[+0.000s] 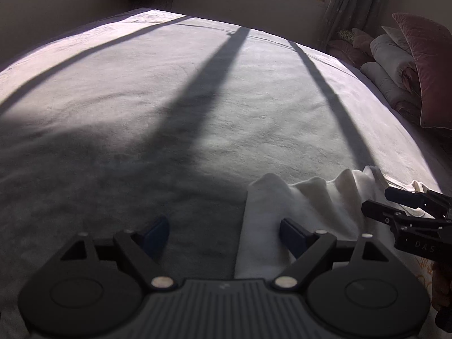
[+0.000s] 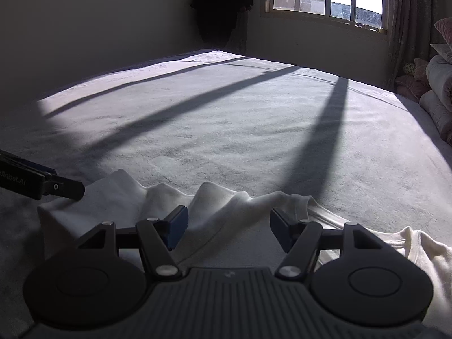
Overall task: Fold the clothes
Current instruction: 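Reposition both open grippers along the collar edge, then grasp the collar fabric with both grippers and lift it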
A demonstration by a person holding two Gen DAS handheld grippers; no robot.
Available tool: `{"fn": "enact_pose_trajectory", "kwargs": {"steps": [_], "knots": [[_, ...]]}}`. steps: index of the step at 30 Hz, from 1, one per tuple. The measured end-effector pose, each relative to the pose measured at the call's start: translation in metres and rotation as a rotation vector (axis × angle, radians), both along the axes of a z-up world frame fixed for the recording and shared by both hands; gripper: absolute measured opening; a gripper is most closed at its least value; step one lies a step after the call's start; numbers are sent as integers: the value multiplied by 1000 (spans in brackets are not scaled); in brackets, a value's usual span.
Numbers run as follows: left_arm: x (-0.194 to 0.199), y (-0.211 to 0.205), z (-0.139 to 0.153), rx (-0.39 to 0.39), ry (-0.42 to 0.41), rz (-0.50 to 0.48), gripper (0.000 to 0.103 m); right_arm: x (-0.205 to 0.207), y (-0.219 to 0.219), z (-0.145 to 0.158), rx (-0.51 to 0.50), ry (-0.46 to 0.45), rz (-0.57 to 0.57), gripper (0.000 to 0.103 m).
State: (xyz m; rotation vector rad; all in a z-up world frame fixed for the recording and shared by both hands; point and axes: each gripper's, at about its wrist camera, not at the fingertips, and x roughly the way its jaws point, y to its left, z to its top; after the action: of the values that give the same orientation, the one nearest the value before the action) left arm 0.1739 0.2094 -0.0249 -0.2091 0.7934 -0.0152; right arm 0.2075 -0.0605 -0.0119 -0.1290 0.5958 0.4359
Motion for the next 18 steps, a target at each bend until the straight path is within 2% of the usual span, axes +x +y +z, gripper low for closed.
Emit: {"fn": "enact_pose_trajectory", "kwargs": {"steps": [2, 4, 7, 8, 9, 11, 12, 14, 16, 18], "knots": [[-5, 0, -3, -7, -24, -4, 86, 4, -1, -4, 19, 39, 2, 68], [-9, -2, -3, -9, -39, -1, 81, 1, -3, 1, 41, 32, 17, 68], [-10, -11, -2, -29, -43, -29, 51, -7, -6, 12, 81, 18, 61, 68], [-9, -14, -2, -48, -43, -43, 33, -10, -7, 16, 94, 14, 78, 68], [-9, -18, -1, -67, -42, -58, 27, -13, -8, 20, 108, 10, 94, 68], [-9, -28, 1, -56, -67, -59, 26, -14, -12, 25, 150, 21, 116, 68], [-10, -31, 2, -59, -83, -70, 22, -13, -15, 26, 176, 34, 124, 68], [-13, -36, 4, -140, -141, -111, 20, -11, -21, 29, 233, 64, 140, 68], [-13, -43, 2, -263, -152, -178, 20, -2, -29, 26, 338, 144, 151, 68], [-11, -53, -2, -330, -141, -242, 20, 5, -38, 22, 440, 219, 154, 68]]}}
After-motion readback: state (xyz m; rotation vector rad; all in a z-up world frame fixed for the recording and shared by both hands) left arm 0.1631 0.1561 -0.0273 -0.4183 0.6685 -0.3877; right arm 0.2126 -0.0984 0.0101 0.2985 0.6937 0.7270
